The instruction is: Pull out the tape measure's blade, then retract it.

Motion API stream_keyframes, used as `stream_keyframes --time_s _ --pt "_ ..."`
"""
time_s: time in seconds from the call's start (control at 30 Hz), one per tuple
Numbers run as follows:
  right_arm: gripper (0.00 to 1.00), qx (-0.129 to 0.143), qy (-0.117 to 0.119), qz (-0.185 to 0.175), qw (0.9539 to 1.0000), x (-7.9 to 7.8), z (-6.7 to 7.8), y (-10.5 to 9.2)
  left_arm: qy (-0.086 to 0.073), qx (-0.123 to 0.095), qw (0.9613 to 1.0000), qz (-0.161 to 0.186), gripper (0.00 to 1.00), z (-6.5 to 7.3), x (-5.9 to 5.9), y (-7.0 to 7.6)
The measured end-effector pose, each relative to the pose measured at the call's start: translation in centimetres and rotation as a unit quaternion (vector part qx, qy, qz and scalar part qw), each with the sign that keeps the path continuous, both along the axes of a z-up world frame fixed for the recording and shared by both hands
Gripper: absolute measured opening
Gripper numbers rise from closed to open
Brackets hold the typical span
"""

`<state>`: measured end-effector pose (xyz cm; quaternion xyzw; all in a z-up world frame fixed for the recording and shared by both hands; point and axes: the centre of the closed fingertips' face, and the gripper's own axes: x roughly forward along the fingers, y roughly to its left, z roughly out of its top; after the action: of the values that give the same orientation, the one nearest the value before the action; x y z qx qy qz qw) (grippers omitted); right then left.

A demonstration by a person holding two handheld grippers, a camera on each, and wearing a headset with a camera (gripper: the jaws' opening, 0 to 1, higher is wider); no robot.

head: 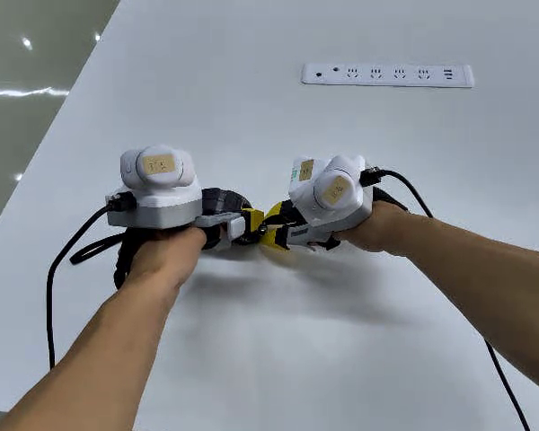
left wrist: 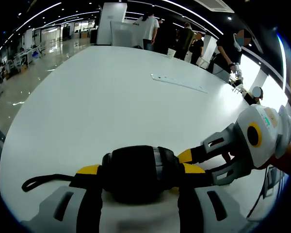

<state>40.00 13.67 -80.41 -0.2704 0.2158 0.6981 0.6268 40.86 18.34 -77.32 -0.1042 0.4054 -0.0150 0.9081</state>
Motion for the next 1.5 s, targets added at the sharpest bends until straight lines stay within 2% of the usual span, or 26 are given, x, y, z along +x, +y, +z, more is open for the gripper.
stream_keyframes --time_s 0.17,0.6,0.93,1.5 --pt "0.11 -0.006 -0.01 0.003 0.9999 -0.1 0.0 0.0 0.0 0.002 1.0 -0.001 0.6 0.0 0.0 0.0" --pt "0.13 -0.012 -0.013 -0.004 0.9998 0.1 0.2 -0.1 0.003 -0.006 1.0 0.007 0.61 0.0 0.1 -0.1" --pt "0.19 -0.019 -0.014 -0.015 0.9996 0.5 0.7 -1.6 0.0 -0.006 1.0 0.007 0.63 0.3 -0.1 0.2" --pt "0.3 -0.025 -0.002 -0.059 0.998 0.5 1.4 -5.4 0.006 0.003 0.9997 -0.022 0.7 0.4 -2.2 0.6"
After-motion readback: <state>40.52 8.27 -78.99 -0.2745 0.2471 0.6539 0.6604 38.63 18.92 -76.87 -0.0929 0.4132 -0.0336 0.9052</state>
